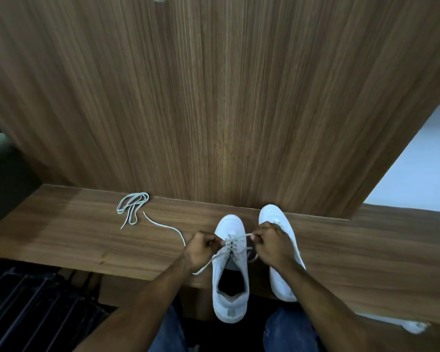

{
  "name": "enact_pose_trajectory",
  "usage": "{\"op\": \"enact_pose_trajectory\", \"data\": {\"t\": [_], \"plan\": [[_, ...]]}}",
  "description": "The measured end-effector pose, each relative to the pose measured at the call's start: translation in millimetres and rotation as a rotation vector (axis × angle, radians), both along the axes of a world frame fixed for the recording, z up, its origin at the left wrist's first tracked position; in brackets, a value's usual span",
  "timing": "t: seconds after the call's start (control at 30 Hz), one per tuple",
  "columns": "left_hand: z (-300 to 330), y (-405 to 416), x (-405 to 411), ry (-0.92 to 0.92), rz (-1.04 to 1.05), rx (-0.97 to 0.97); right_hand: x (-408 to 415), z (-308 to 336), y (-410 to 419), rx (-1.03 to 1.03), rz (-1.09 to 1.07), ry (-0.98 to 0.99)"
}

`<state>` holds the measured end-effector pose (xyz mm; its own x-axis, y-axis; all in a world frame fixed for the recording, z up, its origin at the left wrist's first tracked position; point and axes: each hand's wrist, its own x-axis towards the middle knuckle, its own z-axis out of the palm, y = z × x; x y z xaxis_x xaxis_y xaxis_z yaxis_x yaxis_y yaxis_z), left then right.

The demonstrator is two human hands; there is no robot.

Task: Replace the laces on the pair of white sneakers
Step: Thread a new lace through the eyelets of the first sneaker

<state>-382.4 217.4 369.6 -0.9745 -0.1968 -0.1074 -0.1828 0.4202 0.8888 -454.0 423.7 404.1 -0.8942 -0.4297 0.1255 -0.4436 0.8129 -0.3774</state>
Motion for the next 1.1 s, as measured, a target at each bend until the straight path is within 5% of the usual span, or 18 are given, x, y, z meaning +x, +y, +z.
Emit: {"op": "enact_pose_trajectory", "data": {"t": [0.23,0.5,0.97,1.1], "plan": [[-7.2,-6.8,10.4,-0.019,0.061,0.087,-15.0,-2.8,37.3,0.202,-0.203,0.032],[-13.7,13.4,-1.4,0.020,-0.066,0.001,23.9,-16.6,-10.5,-0.062,0.360,-0.026],[-26.4,22.4,22.7,-0.142,0.105,-0.062,25.3,-18.7,-12.2,-0.161,0.141,-0.276],[-23.0,21.2,20.5,-0.193,0.127,0.073,30.8,-19.7,-16.7,-0.079,0.137,-0.217]]}}
